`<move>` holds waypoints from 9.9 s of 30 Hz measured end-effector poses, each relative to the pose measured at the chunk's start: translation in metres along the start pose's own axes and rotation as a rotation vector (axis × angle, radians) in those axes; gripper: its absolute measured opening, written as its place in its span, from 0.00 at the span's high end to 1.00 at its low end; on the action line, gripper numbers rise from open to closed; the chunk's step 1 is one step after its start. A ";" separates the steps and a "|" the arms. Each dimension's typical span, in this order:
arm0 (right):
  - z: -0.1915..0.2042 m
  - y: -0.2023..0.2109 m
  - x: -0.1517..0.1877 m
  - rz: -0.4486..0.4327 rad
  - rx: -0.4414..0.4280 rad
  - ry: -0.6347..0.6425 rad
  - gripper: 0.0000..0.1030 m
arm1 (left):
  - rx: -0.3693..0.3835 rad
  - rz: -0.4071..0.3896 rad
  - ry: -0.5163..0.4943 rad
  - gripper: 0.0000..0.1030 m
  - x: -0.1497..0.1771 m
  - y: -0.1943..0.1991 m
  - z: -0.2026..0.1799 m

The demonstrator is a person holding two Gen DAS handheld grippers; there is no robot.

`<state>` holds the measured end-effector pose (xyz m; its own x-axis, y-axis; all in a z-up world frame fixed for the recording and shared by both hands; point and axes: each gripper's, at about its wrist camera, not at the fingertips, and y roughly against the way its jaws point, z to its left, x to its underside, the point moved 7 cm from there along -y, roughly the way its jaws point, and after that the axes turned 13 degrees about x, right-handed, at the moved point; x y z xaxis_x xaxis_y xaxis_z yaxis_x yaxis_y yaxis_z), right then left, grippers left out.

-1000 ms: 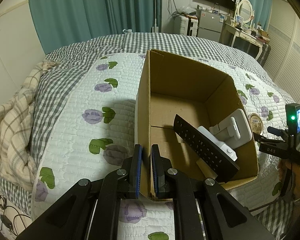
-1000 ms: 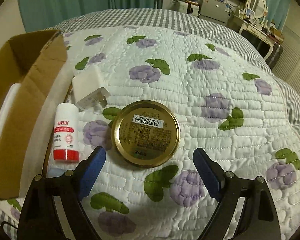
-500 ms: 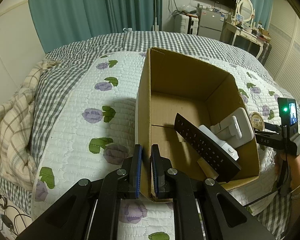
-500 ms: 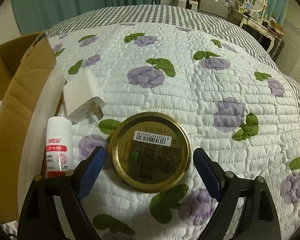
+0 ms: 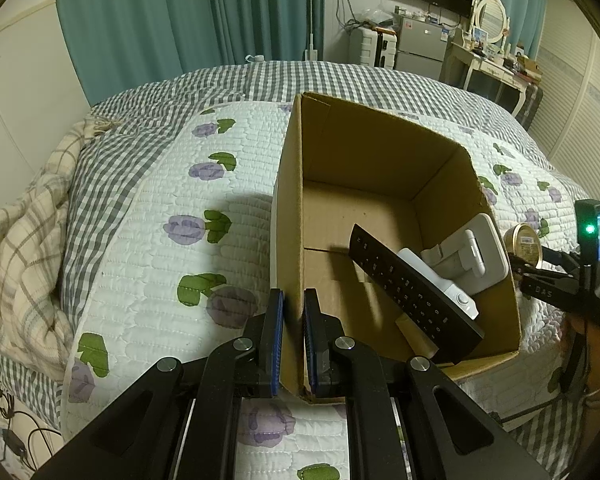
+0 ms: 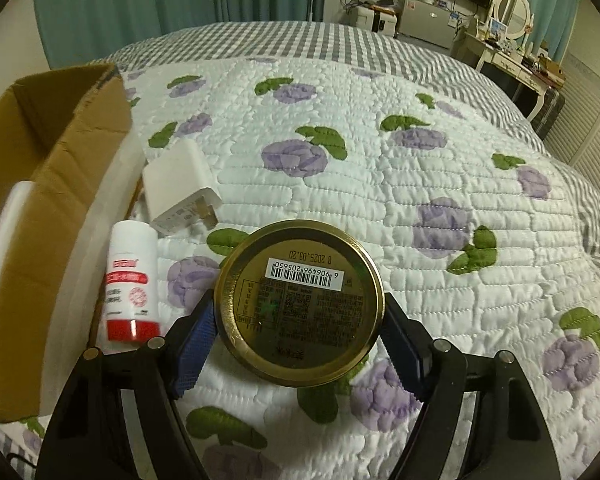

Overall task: Organize rigid objects
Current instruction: 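Grasp the gold-lidded round tin with the right tool, then carry the gold tin into the box and open the right tool, then move the right tool back and grasp the light-blue earbud case, then carry the blue earbud case into the box and release it, then grasp the white bottle with red cap using the right tool, then lower the white-and-red bottle into the box and open the right tool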

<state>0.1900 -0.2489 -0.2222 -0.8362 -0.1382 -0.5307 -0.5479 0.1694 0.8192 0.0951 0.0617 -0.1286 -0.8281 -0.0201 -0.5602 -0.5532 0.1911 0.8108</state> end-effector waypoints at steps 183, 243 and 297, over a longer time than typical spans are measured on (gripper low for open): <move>0.101 0.140 -0.086 -0.361 -0.098 0.233 0.24 | -0.027 0.006 -0.004 0.91 0.000 -0.006 -0.002; 0.085 -0.005 0.013 0.079 -0.371 0.204 0.47 | -0.052 0.011 -0.010 0.91 0.000 -0.003 0.003; 0.146 0.155 -0.061 -0.319 -0.271 0.246 0.66 | -0.042 0.010 -0.005 0.91 -0.001 -0.004 -0.005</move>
<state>0.1526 -0.0714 -0.0945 -0.5795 -0.3741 -0.7240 -0.7226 -0.1749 0.6687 0.0978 0.0563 -0.1310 -0.8333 -0.0137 -0.5526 -0.5481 0.1498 0.8228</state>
